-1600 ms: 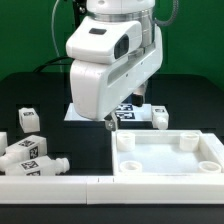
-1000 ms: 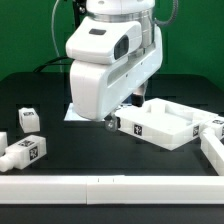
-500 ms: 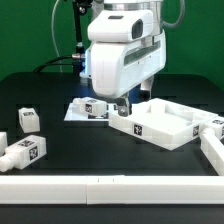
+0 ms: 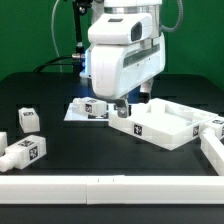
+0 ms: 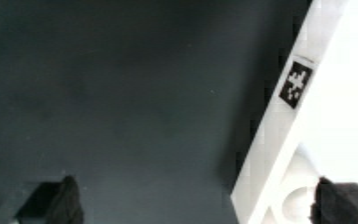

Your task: Assemble square table

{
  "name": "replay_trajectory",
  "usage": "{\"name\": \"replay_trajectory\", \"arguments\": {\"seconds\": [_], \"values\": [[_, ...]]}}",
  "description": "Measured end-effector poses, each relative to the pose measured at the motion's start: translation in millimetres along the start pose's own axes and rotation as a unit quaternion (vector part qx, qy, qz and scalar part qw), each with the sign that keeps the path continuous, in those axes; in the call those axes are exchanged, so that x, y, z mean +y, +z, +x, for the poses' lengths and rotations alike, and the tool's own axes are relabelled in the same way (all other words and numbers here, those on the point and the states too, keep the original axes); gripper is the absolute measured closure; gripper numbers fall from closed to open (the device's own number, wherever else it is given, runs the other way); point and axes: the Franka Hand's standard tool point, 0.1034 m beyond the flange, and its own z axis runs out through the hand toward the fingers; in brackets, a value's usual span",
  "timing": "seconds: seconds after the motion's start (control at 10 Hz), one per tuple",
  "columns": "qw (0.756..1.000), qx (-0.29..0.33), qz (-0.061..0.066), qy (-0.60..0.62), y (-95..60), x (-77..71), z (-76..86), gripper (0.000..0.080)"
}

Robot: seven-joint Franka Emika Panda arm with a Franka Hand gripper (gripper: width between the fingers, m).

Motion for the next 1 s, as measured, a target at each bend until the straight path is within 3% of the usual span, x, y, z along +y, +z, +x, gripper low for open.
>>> {"name": "replay_trajectory", "arguments": {"seconds": [0.1,0.2,0.3,0.4,0.6,0.9,1.0], "values": [[1.000,0.008,-0.013,0.017,5.3,-15.5,-0.3,0.0150],[0.999,0.011,-0.015,0.031,12.1,-33.6,-1.2,0.0150],[1.000,0.010,-0.012,0.011,16.6,-40.2,-3.6,0.0150],[1.000,0.012,-0.014,0.005,16.8,-32.1,-11.8,0.0150],[1.000,0.012,-0.012,0.025,18.5,-34.3,-11.2,0.0150],[0.996,0.005,0.001,0.091,39.1,-47.3,-10.7,0.0150],[0.995,0.010,-0.003,0.097,46.1,-47.0,-11.9,0.0150]]}}
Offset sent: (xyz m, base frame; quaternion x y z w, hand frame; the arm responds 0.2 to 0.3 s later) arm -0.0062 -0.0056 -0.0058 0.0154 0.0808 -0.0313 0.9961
